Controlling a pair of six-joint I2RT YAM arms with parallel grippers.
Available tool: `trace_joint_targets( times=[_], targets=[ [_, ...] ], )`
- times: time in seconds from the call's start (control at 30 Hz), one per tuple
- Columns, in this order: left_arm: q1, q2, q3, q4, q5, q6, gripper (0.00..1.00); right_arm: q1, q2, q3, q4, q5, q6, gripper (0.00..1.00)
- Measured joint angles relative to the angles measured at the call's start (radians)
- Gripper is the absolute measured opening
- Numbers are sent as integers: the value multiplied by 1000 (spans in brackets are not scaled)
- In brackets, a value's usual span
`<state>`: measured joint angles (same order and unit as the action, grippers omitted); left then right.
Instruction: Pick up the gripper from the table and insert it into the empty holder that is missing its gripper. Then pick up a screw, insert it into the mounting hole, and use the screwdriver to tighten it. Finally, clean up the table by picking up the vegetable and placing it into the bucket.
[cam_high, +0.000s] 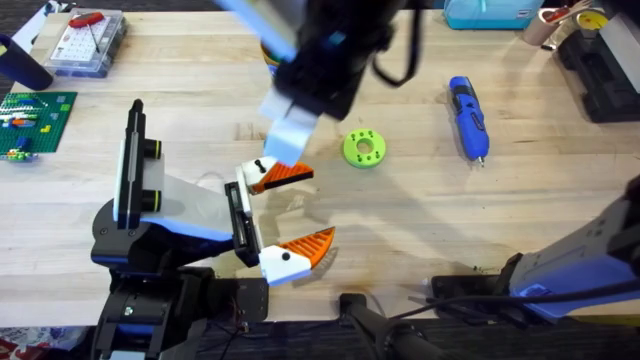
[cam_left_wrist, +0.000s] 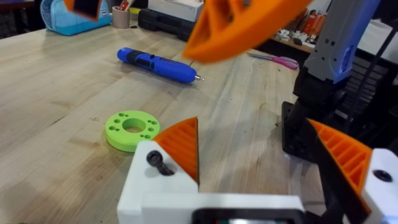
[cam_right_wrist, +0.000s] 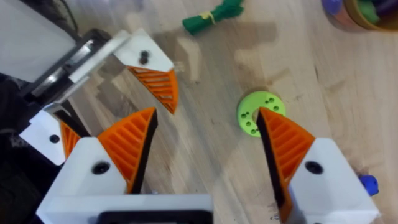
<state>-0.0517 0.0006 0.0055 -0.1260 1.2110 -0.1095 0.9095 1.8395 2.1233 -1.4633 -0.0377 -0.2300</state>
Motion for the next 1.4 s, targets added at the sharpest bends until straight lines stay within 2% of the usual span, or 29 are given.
trace_joint_targets(
  times=[0.4, 0.9, 1.2, 1.4],
  targets=[
    [0, 0, 0, 1, 0, -1, 989, -59, -6, 0, 3, -84, 1, 975],
    [0, 0, 0, 1, 0, -1, 989, 5, 10, 0, 95, -107, 25, 975],
    [0, 0, 0, 1, 0, -1, 989, 9, 80, 0, 57, -110, 37, 975],
    [0, 0, 0, 1, 0, -1, 989, 11, 96, 0, 102, -110, 44, 975]
  ],
)
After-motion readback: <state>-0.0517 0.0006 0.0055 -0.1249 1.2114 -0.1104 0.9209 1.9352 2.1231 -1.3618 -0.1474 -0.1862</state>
